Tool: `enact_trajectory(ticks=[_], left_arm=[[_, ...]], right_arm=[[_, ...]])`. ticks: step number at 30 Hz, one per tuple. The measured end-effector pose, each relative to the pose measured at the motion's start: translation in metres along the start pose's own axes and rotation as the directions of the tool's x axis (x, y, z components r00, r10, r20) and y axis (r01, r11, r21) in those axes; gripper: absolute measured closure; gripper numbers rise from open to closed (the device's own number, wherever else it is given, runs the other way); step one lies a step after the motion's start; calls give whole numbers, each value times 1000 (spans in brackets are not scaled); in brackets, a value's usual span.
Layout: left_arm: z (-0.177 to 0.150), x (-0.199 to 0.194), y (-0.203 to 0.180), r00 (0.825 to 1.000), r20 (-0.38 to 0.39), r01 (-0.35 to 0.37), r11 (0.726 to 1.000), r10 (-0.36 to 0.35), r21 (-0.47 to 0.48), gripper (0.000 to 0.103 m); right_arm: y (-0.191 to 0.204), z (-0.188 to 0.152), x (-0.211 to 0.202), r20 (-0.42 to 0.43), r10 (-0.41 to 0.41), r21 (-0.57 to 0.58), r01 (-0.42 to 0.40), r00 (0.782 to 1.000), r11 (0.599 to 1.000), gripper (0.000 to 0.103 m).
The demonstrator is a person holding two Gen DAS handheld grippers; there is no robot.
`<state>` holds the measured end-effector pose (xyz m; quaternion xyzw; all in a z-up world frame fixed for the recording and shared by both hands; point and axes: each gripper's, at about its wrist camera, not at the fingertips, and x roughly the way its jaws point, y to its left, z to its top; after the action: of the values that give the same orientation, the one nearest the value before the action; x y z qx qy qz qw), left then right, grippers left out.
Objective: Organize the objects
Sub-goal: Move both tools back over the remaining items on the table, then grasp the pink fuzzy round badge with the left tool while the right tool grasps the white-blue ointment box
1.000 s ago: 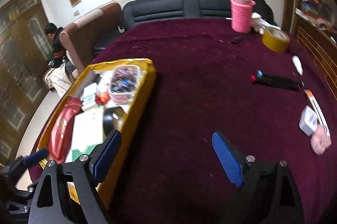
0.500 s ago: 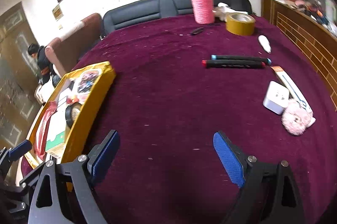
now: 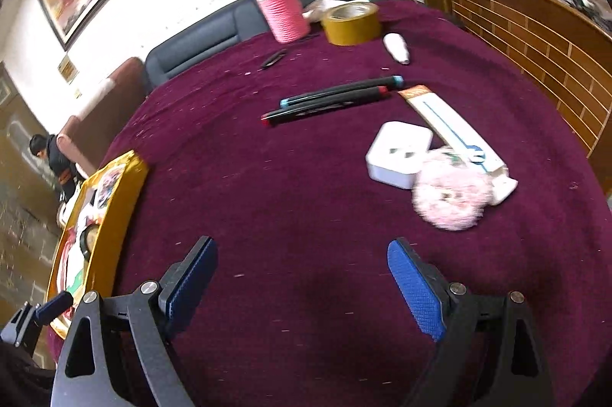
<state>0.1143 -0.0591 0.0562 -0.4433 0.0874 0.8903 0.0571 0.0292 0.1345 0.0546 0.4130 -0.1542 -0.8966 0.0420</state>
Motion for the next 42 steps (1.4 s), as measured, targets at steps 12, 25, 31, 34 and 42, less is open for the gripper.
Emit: enact_trajectory(ticks=[12,25,31,34,42], left_arm=[[18,54,-31,986,-90,143,990,-142,-2,15],[8,72,-47,983,-96,164,985,-159,49,0],[7,72,-46,984,-88,157,987,-153,44,0],[7,72,-47,985,-86,156,987,-152,43,0],[6,71,-46,985,-85,157,987,-153,45,0]], right_arm=[[-95,34,-24,55,-117,188,105,992,976,10],[-117,79,21,-47,-171,170,176,984,969,10],[-105,70,31,-96,-43,161,58,994,985,10],[-98,56,34,-137,61,156,-39,989,987,8],[-77,37,19,-140,209,111,-194,968,975,9]])
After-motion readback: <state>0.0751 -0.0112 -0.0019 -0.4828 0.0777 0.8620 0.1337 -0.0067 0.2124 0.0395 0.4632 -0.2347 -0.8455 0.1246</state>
